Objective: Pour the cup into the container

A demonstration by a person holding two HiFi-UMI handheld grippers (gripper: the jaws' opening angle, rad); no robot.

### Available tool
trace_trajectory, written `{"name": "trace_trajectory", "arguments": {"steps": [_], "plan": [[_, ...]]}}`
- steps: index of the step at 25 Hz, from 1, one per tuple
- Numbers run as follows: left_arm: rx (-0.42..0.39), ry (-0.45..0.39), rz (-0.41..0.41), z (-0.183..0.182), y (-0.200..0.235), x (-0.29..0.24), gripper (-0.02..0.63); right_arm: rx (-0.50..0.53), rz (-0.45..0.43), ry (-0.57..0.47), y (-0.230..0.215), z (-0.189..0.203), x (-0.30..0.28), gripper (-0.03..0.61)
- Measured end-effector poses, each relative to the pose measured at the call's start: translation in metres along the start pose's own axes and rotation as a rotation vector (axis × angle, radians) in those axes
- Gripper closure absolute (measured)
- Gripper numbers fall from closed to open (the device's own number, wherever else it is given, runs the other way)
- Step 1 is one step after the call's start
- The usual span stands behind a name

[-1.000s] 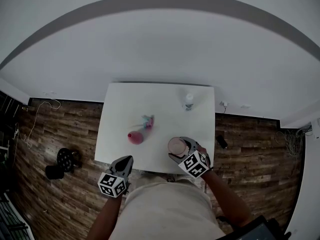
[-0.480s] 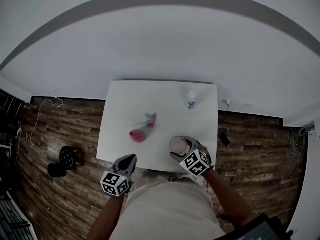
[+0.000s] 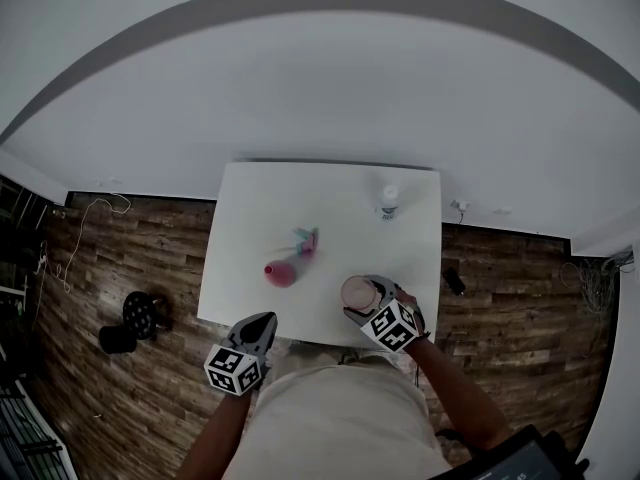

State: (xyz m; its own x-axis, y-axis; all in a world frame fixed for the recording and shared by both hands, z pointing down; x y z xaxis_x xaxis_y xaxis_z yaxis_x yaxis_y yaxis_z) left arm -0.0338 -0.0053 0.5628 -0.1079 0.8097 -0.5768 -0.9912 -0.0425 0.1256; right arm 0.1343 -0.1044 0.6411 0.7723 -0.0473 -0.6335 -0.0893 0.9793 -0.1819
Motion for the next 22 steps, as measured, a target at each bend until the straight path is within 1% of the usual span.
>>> {"name": "trace_trajectory", "arguments": {"steps": [3, 22], "plan": [[0.000, 0.008, 0.001, 0.001, 0.001, -0.008, 0.603, -0.005, -0.008, 0.006, -0.006, 0.004, -0.007, 0.210], [-0.011, 0.047, -0.009, 0.012, 0.011, -0.016, 0.603, -0.010, -0.046, 0.053, -0.005, 0.026, -0.037, 0.210]]}}
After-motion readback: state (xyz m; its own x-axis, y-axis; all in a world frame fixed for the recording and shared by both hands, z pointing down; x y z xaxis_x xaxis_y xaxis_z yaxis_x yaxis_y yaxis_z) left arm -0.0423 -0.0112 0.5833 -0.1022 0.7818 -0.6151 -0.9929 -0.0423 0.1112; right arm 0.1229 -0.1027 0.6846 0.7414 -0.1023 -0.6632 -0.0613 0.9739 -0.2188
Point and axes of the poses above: the fingertips, and each gripper's own axes: x backward along the fingers, y to its left, z out of its underside, the point moved 2 cm from there along x, backward along the fingers, and after that the axes turned 14 degrees about -z, right-handed, at the moved point
